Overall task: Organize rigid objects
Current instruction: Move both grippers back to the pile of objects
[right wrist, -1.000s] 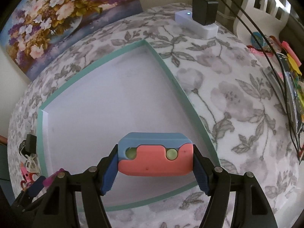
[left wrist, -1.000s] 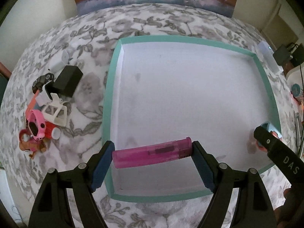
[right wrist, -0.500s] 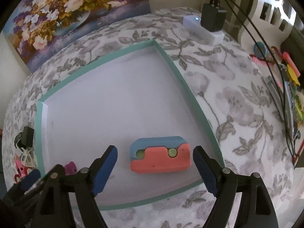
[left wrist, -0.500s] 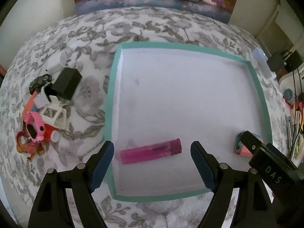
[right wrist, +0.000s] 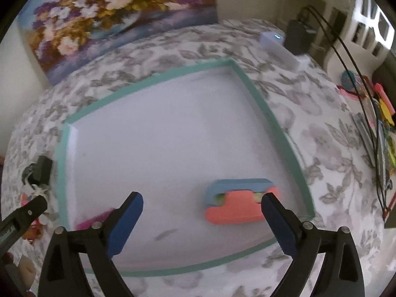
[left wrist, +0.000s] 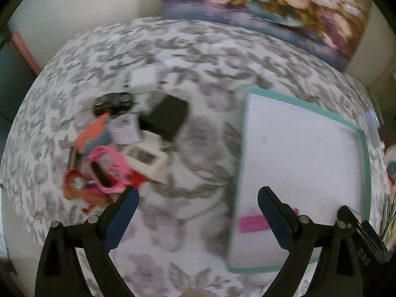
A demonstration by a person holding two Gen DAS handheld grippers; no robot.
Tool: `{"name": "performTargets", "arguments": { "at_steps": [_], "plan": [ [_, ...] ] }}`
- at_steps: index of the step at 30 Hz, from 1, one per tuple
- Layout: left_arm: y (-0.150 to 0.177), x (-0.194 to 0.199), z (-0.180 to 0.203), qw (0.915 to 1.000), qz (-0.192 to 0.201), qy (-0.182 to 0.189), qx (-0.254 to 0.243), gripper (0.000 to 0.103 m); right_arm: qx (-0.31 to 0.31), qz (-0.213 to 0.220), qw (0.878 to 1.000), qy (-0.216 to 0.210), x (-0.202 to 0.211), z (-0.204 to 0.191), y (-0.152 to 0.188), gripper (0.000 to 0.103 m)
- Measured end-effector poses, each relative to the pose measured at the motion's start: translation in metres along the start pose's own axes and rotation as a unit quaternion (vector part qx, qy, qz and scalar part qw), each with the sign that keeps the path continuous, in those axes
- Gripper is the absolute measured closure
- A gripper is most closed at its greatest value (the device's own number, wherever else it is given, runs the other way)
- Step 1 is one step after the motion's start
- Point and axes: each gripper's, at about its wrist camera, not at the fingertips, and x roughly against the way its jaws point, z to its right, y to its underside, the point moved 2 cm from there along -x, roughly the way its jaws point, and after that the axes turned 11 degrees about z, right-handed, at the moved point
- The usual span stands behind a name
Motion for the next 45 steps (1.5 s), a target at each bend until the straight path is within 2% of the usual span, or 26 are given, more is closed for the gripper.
{"name": "performTargets", "arguments": {
  "at_steps": [5,10,13,17,23,29,38,45],
  "plan": [
    [-0.011,0.004,-0.057,0.9986,0.01,-0.033,0.04,0.006,0.022,0.014,0.999,-0.047,0.009,-0.046,0.0,0.005],
    [-0.014,0.006,-0.124,0.9934,0.013,-0.073,0.087,0.006,0.054,0.02,0.995,-0.086,0.014,-0.096,0.007,0.005],
    [-0.011,0.004,-0.16,0.9888,0.007,-0.079,0.126,0.006,0.075,0.017,0.99,-0.115,0.016,-0.13,0.015,0.005],
    [-0.005,-0.002,-0.189,0.9834,-0.002,-0.087,0.159,0.006,0.094,0.006,0.986,-0.14,0.016,-0.167,0.03,0.005],
    [0.004,-0.014,-0.211,0.9802,-0.021,-0.078,0.181,0.006,0.111,-0.009,0.978,-0.178,0.016,-0.212,0.049,0.005],
    [0.008,-0.025,-0.228,0.976,-0.033,-0.061,0.207,0.006,0.158,-0.008,0.966,-0.206,0.014,-0.255,0.063,0.005],
    [0.015,-0.041,-0.257,0.9649,-0.049,-0.068,0.249,0.006,0.234,-0.002,0.952,-0.199,0.003,-0.29,0.081,0.006],
    [0.016,-0.046,-0.267,0.9626,-0.054,-0.06,0.259,0.006,0.257,0.012,0.948,-0.189,-0.004,-0.305,0.083,0.014]
  ]
}}
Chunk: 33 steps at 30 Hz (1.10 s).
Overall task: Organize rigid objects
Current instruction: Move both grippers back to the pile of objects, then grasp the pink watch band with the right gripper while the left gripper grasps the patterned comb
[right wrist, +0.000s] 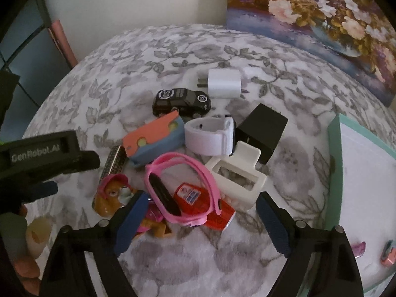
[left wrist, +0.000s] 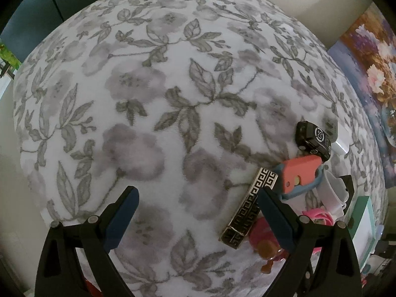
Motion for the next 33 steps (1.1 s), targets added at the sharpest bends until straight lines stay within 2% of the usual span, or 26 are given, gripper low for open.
{"name": "performTargets", "arguments": {
  "at_steps": [8,13,16,19,21,23,24,27,29,30,33],
  "plan": [
    [0.002,-0.008,0.014,0.9996,-0.007,0.02,-0.017,0.006,-0.005,-0.003,1.0,-0.015,-0.001,0.002,0.0,0.043],
    [0.008,-0.013,0.03,0.999,-0.01,0.03,-0.033,0.006,-0.002,-0.004,1.0,-0.022,0.001,0.004,0.001,0.052],
    [0.013,-0.018,0.04,0.9984,-0.014,0.03,-0.046,0.006,0.003,-0.004,1.0,-0.018,0.005,0.008,0.001,0.063],
    [0.017,-0.023,0.047,0.9979,-0.015,0.028,-0.057,0.007,-0.011,-0.008,1.0,-0.025,0.007,0.015,0.002,0.065],
    [0.019,-0.023,0.052,0.9976,-0.009,0.024,-0.065,0.012,-0.016,-0.009,0.999,-0.027,0.008,0.019,0.003,0.066],
    [0.022,-0.021,0.055,0.9972,-0.002,0.017,-0.073,0.027,-0.023,-0.01,0.999,-0.033,0.009,0.022,0.003,0.067],
    [0.022,-0.02,0.057,0.9969,0.002,0.014,-0.077,0.031,-0.026,-0.011,0.999,-0.035,0.009,0.023,0.003,0.067],
    [0.019,-0.017,0.06,0.9962,0.009,0.021,-0.084,0.05,-0.028,-0.012,0.999,-0.041,0.01,0.026,0.003,0.067],
    [0.017,-0.015,0.062,0.9961,0.012,0.031,-0.082,0.075,-0.03,-0.013,0.999,-0.043,0.011,0.028,0.004,0.068],
    [0.016,-0.014,0.062,0.996,0.011,0.039,-0.079,0.08,-0.033,-0.013,0.998,-0.045,0.012,0.029,0.004,0.068],
    [0.016,-0.012,0.064,0.9959,0.011,0.045,-0.078,0.081,-0.047,-0.013,0.997,-0.052,0.014,0.034,0.005,0.069]
  ]
}}
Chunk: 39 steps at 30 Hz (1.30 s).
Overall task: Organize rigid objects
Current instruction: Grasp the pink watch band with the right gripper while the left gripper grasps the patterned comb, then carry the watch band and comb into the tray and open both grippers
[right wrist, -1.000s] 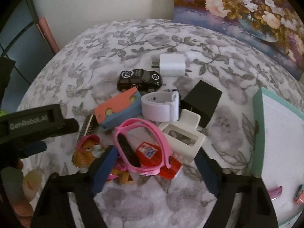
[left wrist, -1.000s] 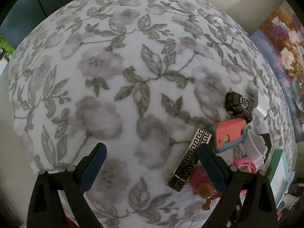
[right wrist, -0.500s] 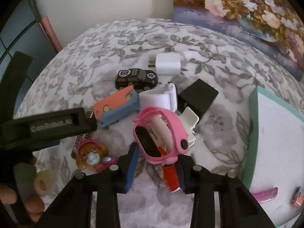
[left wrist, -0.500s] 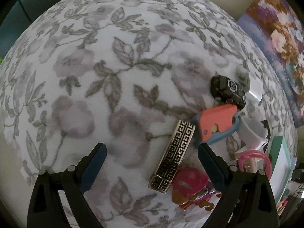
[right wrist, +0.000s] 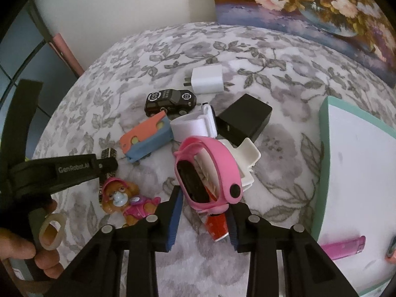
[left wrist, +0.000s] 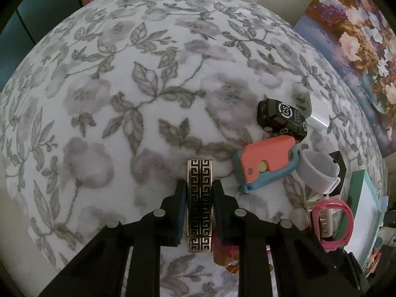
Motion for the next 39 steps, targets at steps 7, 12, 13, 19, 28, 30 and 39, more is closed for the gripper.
{"name": "performTargets", "arguments": {
  "at_steps": [7,12,13,19,28,30,39],
  "plan": [
    [-0.006,0.023,-0.005,0.9997,0.023,0.007,0.009,0.082,-0.015,0.01,1.0,-0.013,0.012,0.008,-0.003,0.074],
    [-0.014,0.048,0.002,0.9985,0.053,0.005,0.005,0.082,-0.03,0.018,0.999,-0.02,0.022,0.016,-0.006,0.08],
    [-0.015,0.052,0.004,0.9983,0.059,0.007,0.003,0.082,-0.032,0.018,0.999,-0.021,0.023,0.018,-0.006,0.08],
    [-0.015,0.067,0.01,0.9964,0.084,0.009,-0.008,0.082,-0.054,0.026,0.998,-0.031,0.032,0.031,-0.008,0.08],
    [-0.005,0.082,0.068,0.9928,0.095,0.039,-0.061,0.082,-0.1,0.056,0.993,-0.022,0.057,0.079,-0.016,0.08],
    [-0.001,0.084,0.081,0.992,0.092,0.05,-0.07,0.082,-0.103,0.066,0.992,-0.021,0.066,0.09,-0.017,0.079],
    [0.021,0.099,0.133,0.9866,0.094,0.079,-0.108,0.082,-0.123,0.096,0.988,-0.023,0.098,0.122,-0.019,0.081]
  ]
}}
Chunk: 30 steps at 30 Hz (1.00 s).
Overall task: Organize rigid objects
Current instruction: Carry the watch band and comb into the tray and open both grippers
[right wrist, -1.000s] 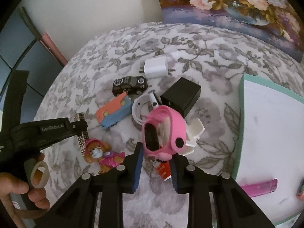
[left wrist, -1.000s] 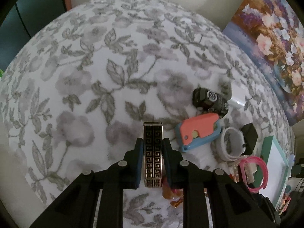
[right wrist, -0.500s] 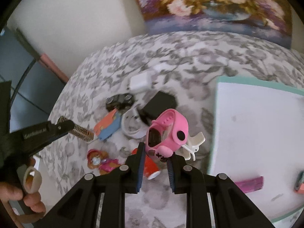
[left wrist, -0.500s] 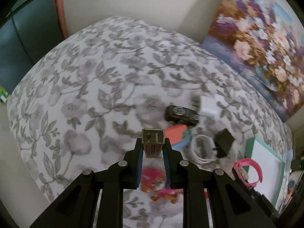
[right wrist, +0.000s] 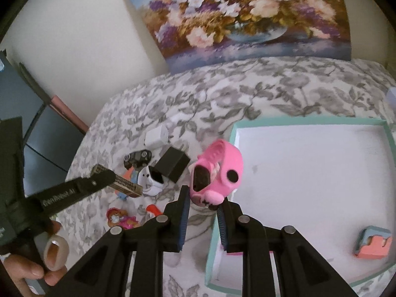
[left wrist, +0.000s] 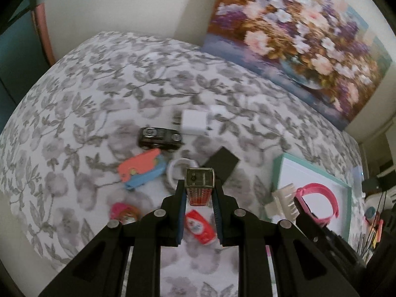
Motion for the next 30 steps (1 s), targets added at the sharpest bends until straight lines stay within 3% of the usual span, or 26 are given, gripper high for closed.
{"name": "performTargets", "arguments": {
  "at_steps": [8,17,30],
  "plan": [
    [0.012,0.001,0.05,0.9987,-0.004,0.02,-0.046,0.082,-0.041,0.004,0.999,0.016,0.012,0.04,-0.002,0.088],
    [0.029,-0.001,0.094,0.9959,-0.017,0.04,-0.079,0.082,-0.088,-0.007,0.995,0.043,0.016,0.085,0.004,0.088],
    [0.069,-0.004,0.168,0.9823,-0.045,0.079,-0.164,0.082,-0.139,-0.002,0.983,0.116,0.049,0.15,0.003,0.088]
  ]
}}
